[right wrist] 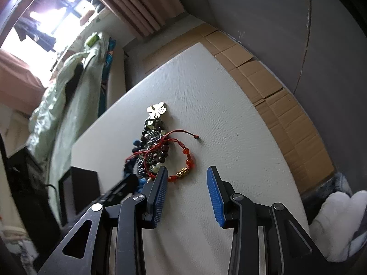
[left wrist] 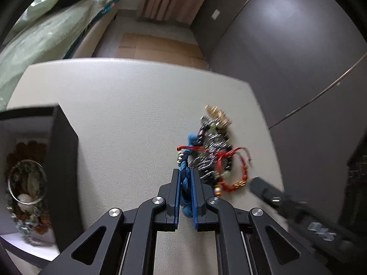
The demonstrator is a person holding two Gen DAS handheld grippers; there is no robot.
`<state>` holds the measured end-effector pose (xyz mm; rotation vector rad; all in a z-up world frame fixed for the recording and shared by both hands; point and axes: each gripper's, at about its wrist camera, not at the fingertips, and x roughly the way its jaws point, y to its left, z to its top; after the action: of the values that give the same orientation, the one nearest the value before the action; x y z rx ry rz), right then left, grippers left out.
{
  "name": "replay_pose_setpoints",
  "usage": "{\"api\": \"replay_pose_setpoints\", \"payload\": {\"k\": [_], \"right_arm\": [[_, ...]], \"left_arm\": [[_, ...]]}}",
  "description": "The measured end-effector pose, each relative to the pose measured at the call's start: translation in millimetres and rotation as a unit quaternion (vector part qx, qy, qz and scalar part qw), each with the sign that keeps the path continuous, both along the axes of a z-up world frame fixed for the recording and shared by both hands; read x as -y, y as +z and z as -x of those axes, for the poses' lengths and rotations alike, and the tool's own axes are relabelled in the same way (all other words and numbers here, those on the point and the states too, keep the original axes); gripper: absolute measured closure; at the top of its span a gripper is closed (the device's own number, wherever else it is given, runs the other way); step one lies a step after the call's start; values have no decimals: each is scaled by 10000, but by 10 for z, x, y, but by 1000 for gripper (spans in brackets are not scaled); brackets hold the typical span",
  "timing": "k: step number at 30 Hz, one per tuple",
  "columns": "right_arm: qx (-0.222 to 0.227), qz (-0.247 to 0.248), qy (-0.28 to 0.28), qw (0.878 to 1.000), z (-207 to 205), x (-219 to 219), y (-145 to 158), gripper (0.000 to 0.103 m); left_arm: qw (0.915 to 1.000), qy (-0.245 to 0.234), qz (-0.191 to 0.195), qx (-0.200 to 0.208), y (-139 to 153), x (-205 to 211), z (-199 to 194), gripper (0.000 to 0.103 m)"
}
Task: Organize jewelry
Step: 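Drop the blue bracelet into the box with the left gripper while the right grasps red string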
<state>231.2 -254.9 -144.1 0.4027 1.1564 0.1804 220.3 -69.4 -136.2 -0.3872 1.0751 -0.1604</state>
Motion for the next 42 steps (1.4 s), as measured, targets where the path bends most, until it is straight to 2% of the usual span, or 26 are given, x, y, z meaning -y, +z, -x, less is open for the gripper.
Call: {"api": "replay_pose_setpoints", "payload": {"k": [2, 10, 19, 25, 29, 32, 34, 37, 42], "right_arm": [[-3, 95, 2, 10000, -8, -37, -12, 66], [-68, 604, 120, 9981, -39, -262, -92, 84], [107, 1261, 48, 9919, -41, -384, -67, 86], [191, 1732, 158, 9846, -43, -504, -53, 86], [260, 2027, 255, 9786, -41, -563, -44, 86], [332, 2033, 314, 9780, -19, -548, -34, 86], [374, 2030, 362, 9778, -1, -523, -33, 94], [338, 1625, 240, 9858, -1, -412, 3, 94], [589, 806, 150, 9949, 94, -266, 227, 95]], "left_arm": [[9999, -16, 49, 104, 84, -27, 23, 95], [9987, 133, 366, 333, 302, -252, 142, 95], [9966, 238, 497, 610, 500, -475, 343, 95], [9938, 319, 671, 822, 652, -697, 484, 95], [9924, 394, 648, 965, 747, -791, 573, 95], [9916, 468, 621, 1033, 798, -867, 631, 95], [9911, 517, 601, 1074, 827, -903, 653, 95], [9898, 577, 625, 1142, 881, -995, 698, 95], [9872, 706, 657, 1272, 992, -1141, 798, 95]]}}
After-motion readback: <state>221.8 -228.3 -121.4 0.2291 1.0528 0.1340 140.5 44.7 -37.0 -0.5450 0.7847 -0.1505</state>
